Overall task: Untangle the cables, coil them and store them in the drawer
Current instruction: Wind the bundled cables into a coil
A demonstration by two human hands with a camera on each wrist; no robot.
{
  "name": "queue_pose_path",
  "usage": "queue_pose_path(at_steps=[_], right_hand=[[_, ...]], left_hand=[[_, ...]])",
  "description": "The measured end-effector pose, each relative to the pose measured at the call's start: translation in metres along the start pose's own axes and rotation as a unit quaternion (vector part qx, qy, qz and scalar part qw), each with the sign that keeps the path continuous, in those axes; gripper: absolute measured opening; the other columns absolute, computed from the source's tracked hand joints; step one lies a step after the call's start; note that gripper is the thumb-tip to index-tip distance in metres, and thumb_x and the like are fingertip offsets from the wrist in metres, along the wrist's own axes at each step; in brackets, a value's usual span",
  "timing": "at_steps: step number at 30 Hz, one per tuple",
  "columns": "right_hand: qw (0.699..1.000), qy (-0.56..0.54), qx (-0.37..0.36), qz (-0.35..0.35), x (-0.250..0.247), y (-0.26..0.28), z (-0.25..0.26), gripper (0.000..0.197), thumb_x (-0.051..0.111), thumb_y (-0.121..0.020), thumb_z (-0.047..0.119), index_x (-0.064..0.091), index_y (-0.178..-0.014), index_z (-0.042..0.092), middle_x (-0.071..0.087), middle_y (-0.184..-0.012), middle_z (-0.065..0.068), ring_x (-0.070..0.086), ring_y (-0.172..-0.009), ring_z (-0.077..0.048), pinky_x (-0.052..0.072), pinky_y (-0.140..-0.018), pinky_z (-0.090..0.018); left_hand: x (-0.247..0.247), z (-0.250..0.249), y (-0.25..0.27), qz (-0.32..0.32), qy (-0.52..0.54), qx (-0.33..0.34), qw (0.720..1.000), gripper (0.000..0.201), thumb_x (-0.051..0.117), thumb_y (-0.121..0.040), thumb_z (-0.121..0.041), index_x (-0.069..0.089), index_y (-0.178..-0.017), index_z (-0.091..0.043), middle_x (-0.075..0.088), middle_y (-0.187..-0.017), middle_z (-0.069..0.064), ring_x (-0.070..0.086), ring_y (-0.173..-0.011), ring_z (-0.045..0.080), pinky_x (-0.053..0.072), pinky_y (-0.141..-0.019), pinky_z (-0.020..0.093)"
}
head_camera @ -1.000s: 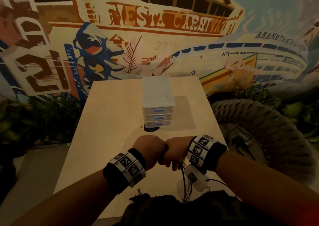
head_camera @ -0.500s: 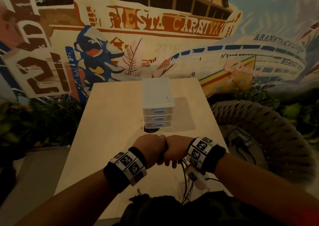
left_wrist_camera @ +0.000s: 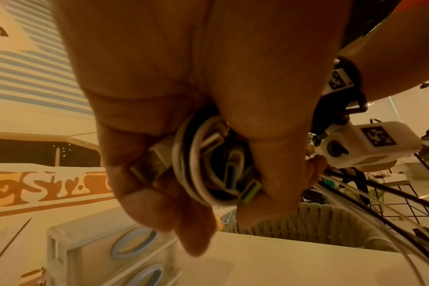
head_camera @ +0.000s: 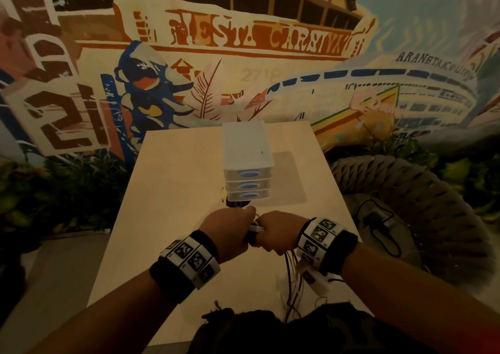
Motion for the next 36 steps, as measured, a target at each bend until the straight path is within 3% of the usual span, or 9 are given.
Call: queue_pose_path(at_steps=[7, 14, 18, 21, 25, 28, 31, 33, 36], right_hand=[[0.99, -0.142, 0.008, -0.024, -0.002, 0.0, 0.0, 0.034, 0.078, -0.08, 0.031, 0.067, -0.107, 0.013, 0.077, -0.088, -0.003, 0.074, -0.066, -0.016, 0.061, -0.069, -0.033], [0.997, 0.033, 0.056, -0.04, 0.0, -0.007, 0.007, 0.021, 0.063, -0.091, 0.026, 0.064, -0.085, 0.006, 0.069, -0.077, -0.007, 0.065, -0.066, -0.021, 0.057, -0.067, -0.031], [0.996, 0.058, 0.063, -0.017, 0.002, -0.011, 0.0, 0.02, 0.058, -0.095, 0.02, 0.067, -0.091, 0.003, 0.071, -0.088, -0.011, 0.063, -0.071, -0.022, 0.057, -0.073, -0.035], [0.999, 0.017, 0.044, 0.023, 0.007, -0.008, -0.001, 0.026, 0.056, -0.099, 0.024, 0.07, -0.099, 0.001, 0.073, -0.094, -0.011, 0.062, -0.067, -0.02, 0.053, -0.065, -0.029], [0.993, -0.12, 0.005, 0.012, -0.007, 0.005, -0.007, 0.019, 0.057, -0.098, 0.027, 0.058, -0.083, 0.016, 0.061, -0.073, 0.001, 0.057, -0.061, -0.019, 0.051, -0.067, -0.034], [0.972, -0.227, -0.053, -0.001, -0.016, 0.01, -0.006, 0.014, 0.061, -0.096, 0.02, 0.06, -0.083, 0.014, 0.059, -0.07, -0.002, 0.055, -0.06, -0.02, 0.049, -0.067, -0.039], [0.953, -0.285, -0.105, 0.006, -0.021, 0.018, 0.01, 0.013, 0.057, -0.095, 0.008, 0.062, -0.084, 0.005, 0.06, -0.066, -0.002, 0.054, -0.057, -0.017, 0.048, -0.064, -0.032], [0.946, -0.291, -0.142, 0.0, -0.025, 0.021, 0.024, 0.017, 0.057, -0.088, 0.011, 0.064, -0.092, -0.005, 0.061, -0.071, -0.008, 0.057, -0.06, -0.017, 0.05, -0.063, -0.026], [0.924, -0.338, -0.176, 0.006, -0.031, 0.026, 0.041, 0.014, 0.056, -0.092, 0.006, 0.064, -0.101, 0.0, 0.062, -0.078, -0.016, 0.06, -0.065, -0.02, 0.053, -0.061, -0.023]], left_hand=[[0.007, 0.002, -0.004, 0.065, -0.069, 0.017, 0.995, 0.02, 0.065, -0.092, -0.03, 0.068, -0.108, -0.018, 0.07, -0.099, 0.002, 0.068, -0.091, 0.022, 0.049, -0.071, 0.03], [0.011, -0.005, -0.009, 0.098, -0.088, 0.014, 0.991, 0.03, 0.056, -0.092, -0.013, 0.046, -0.064, -0.015, 0.041, -0.062, -0.003, 0.059, -0.08, 0.026, 0.045, -0.07, 0.033], [0.005, -0.003, -0.009, 0.087, -0.067, 0.0, 0.994, 0.012, 0.057, -0.092, -0.018, 0.062, -0.102, -0.012, 0.058, -0.079, -0.001, 0.064, -0.085, 0.025, 0.05, -0.07, 0.034], [-0.002, 0.0, -0.011, 0.034, -0.012, 0.02, 0.999, 0.073, 0.065, -0.089, -0.027, 0.028, -0.152, -0.02, 0.068, -0.109, 0.003, 0.067, -0.096, 0.025, 0.049, -0.069, 0.033], [-0.018, 0.028, -0.007, -0.036, 0.101, 0.043, 0.993, 0.116, 0.081, -0.07, -0.06, 0.005, -0.156, -0.045, 0.06, -0.131, -0.013, 0.064, -0.11, 0.015, 0.055, -0.088, 0.033], [-0.012, 0.048, -0.001, -0.011, 0.297, 0.036, 0.954, 0.107, 0.081, -0.058, -0.073, 0.02, -0.146, -0.059, 0.054, -0.129, -0.023, 0.061, -0.111, 0.008, 0.056, -0.088, 0.031], [-0.009, 0.036, 0.002, 0.002, 0.429, 0.084, 0.9, 0.086, 0.075, -0.063, -0.076, 0.041, -0.138, -0.051, 0.057, -0.134, -0.02, 0.061, -0.117, 0.006, 0.057, -0.091, 0.032], [-0.011, 0.015, 0.002, 0.011, 0.495, 0.13, 0.859, 0.078, 0.075, -0.069, -0.072, 0.051, -0.136, -0.041, 0.059, -0.136, -0.012, 0.061, -0.12, 0.006, 0.054, -0.096, 0.032], [-0.027, -0.007, 0.004, 0.011, 0.614, 0.162, 0.772, 0.063, 0.081, -0.075, -0.053, 0.057, -0.134, -0.049, 0.062, -0.138, -0.008, 0.059, -0.128, 0.015, 0.052, -0.098, 0.031]])
Point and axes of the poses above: each hand's wrist, its own y-axis away from the middle knuckle, its own x-axis out of the palm, z = x × y, the point moved 10 cm from there along -y, towards the middle knuckle
